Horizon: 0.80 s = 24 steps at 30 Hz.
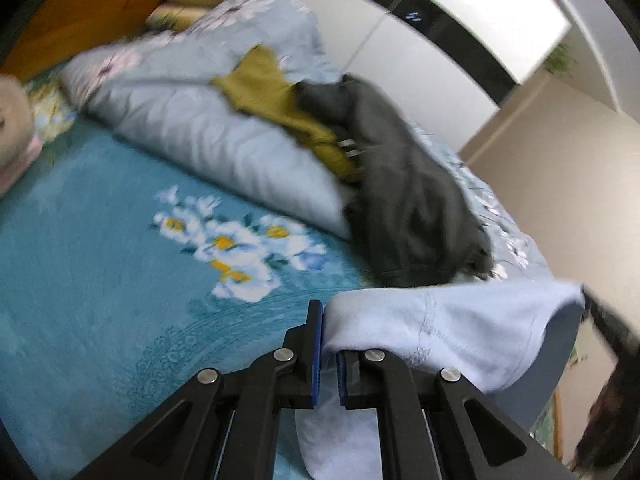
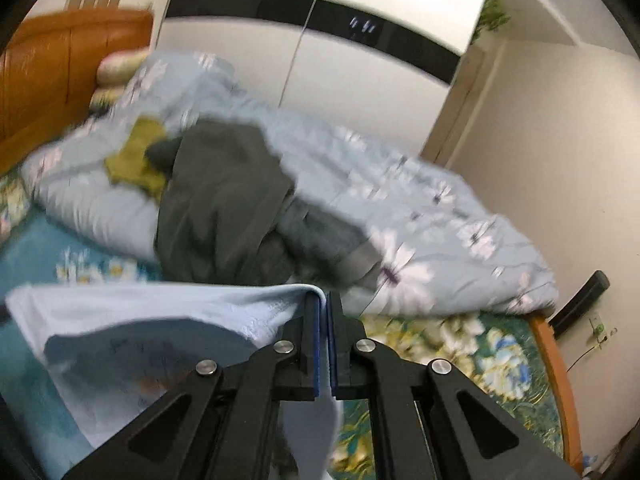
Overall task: Fold clothes
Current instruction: 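Lift the t-shirt with both grippers and shake it out in the air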
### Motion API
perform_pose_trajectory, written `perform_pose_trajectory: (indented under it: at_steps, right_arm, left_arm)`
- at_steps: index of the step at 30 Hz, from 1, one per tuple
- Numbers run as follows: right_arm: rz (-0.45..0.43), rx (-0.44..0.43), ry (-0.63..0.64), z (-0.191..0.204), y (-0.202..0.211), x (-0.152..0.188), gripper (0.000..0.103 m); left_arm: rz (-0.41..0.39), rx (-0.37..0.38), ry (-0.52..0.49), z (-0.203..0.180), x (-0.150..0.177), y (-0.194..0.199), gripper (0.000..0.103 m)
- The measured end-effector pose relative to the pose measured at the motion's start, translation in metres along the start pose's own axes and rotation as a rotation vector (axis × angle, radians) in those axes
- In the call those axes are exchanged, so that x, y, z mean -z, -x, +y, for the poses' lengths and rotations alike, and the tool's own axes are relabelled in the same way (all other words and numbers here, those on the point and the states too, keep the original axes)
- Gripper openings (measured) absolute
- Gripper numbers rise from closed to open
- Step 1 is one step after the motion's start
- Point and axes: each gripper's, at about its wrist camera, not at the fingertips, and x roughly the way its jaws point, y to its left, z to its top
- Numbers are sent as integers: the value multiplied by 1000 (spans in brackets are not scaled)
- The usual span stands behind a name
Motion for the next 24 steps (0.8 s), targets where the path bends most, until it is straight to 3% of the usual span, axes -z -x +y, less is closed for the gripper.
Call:
perform_pose_trajectory:
  at_steps: [3, 11, 18, 24]
  right_arm:
    - [-96, 38, -43, -23, 32, -21, 3]
    - [-310, 157, -125, -78, 127, -47, 3]
    - [-401, 230, -120, -103, 195, -37, 3]
    - [-445, 282, -100, -116, 254, -10, 3]
  left_arm:
    - [-54, 18, -114, -34, -10, 26, 6]
    - [-264, 107, -279, -114, -50, 113, 6]
    - [-347, 161, -381, -153, -41, 187, 6]
    - [-373, 222, -440, -170, -15, 240, 6]
